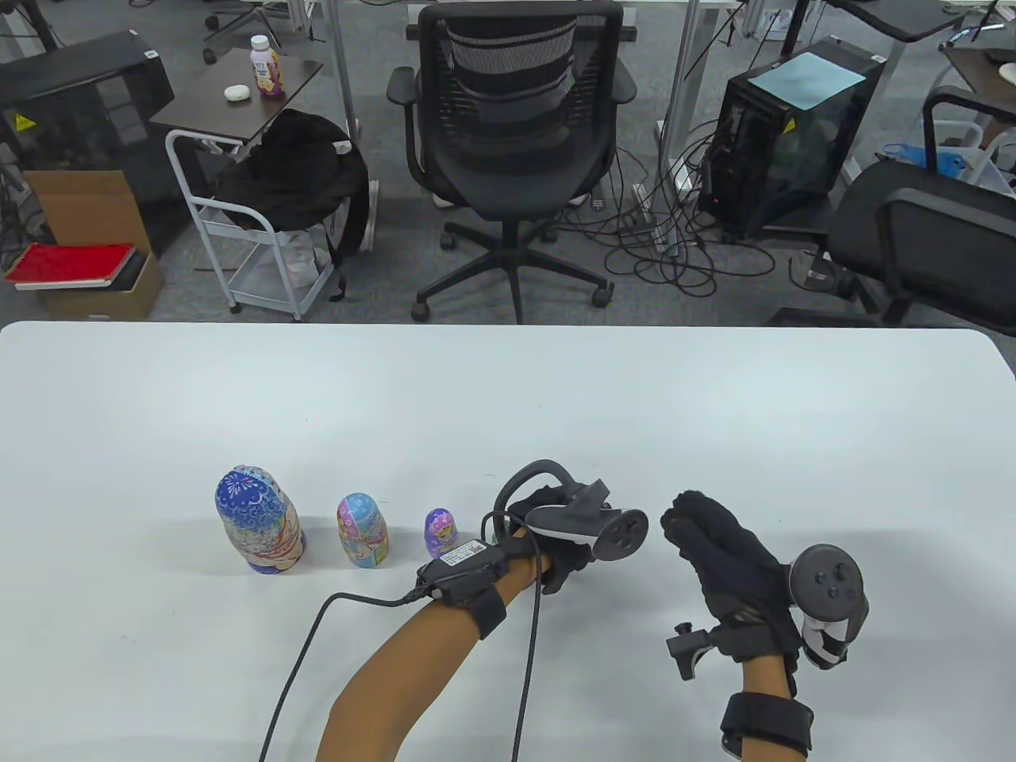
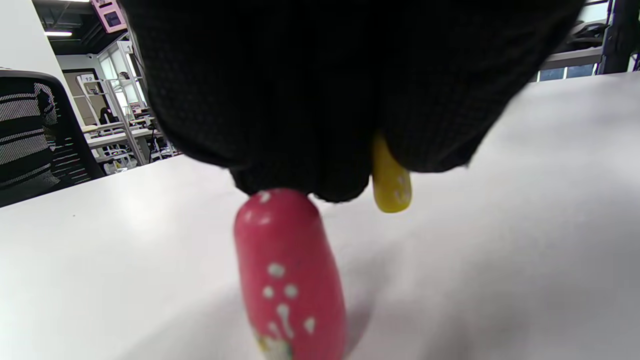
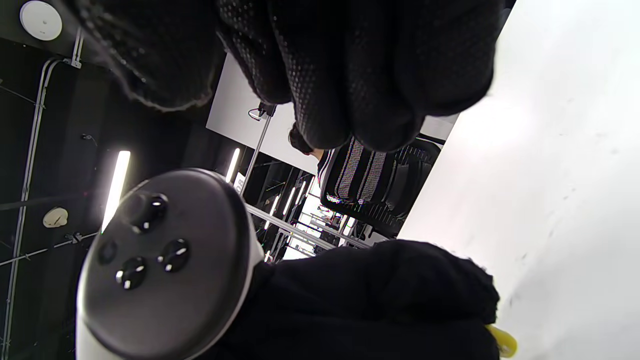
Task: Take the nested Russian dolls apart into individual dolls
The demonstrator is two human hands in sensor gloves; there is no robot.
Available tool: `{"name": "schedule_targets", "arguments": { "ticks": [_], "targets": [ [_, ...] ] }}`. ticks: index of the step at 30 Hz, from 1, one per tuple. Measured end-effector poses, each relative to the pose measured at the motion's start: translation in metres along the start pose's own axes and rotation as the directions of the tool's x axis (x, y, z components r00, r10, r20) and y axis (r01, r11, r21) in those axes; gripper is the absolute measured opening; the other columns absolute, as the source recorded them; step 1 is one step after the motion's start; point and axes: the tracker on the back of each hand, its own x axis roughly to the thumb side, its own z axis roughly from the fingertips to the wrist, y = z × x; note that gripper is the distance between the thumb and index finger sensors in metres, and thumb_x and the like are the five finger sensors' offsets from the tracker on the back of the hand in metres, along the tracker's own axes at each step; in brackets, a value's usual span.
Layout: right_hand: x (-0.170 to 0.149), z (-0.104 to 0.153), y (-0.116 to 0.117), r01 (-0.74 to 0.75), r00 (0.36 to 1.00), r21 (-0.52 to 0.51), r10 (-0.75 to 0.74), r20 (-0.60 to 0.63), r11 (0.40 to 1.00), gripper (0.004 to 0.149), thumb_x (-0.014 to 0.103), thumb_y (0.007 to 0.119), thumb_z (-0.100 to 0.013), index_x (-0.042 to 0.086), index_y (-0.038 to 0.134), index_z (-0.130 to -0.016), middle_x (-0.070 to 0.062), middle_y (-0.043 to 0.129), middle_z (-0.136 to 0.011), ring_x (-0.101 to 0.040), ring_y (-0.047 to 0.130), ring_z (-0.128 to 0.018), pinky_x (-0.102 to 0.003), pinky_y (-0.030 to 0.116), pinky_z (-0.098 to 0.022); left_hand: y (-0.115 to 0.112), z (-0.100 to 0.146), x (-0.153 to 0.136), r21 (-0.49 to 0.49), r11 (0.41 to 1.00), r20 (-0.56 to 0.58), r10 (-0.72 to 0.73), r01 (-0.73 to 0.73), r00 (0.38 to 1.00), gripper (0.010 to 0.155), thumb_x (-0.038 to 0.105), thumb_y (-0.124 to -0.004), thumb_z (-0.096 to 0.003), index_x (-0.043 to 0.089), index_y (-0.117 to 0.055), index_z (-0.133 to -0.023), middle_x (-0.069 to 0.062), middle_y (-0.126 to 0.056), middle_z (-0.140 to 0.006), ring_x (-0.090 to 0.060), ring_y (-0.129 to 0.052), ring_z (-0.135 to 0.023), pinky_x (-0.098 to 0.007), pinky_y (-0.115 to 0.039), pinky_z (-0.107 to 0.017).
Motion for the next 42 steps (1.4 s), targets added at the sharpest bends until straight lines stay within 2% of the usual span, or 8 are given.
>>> {"name": "schedule_targets", "arguments": {
  "ticks": [13, 37, 42],
  "targets": [
    [0.001, 0.0, 0.0, -0.009, 1.0, -0.001, 0.009, -0.001, 1.0, 0.062, 0.044, 0.082, -0.049, 0.004, 0.077, -0.096, -0.025, 0.096, -0.081, -0.043, 0.096, -0.068, -0.05, 0.083, -0.05, -0.013, -0.004, 0.0, -0.013, 1.0, 0.006, 0.011, -0.011, 1.0, 0.038, 0.042, -0.089, -0.0483, 0.031, -0.086, -0.085, 0.006, -0.101, -0.078, -0.016, -0.107, -0.067, -0.033, -0.092, -0.051],
    [0.001, 0.0, 0.002, -0.011, 1.0, 0.015, 0.011, -0.001, 1.0, 0.062, 0.044, 0.083, -0.049, 0.004, 0.077, -0.096, -0.025, 0.097, -0.08, -0.043, 0.096, -0.068, -0.05, 0.083, -0.05, -0.014, -0.001, 0.001, -0.058, 0.998, 0.008, -0.025, 0.026, 1.0, 0.045, 0.045, -0.089, -0.0482, 0.029, -0.083, -0.09, 0.003, -0.1, -0.082, -0.019, -0.105, -0.07, -0.035, -0.091, -0.053],
    [0.001, 0.0, 0.003, -0.009, 1.0, 0.017, 0.009, -0.001, 1.0, 0.062, 0.044, 0.083, -0.049, 0.004, 0.077, -0.096, -0.026, 0.096, -0.08, -0.043, 0.096, -0.068, -0.05, 0.083, -0.05, -0.002, 0.002, 0.0, -0.024, 0.999, 0.009, -0.038, 0.038, 0.999, 0.048, 0.047, -0.088, -0.0481, 0.028, -0.082, -0.092, 0.001, -0.097, -0.085, -0.021, -0.103, -0.073, -0.036, -0.09, -0.055]
  ]
}}
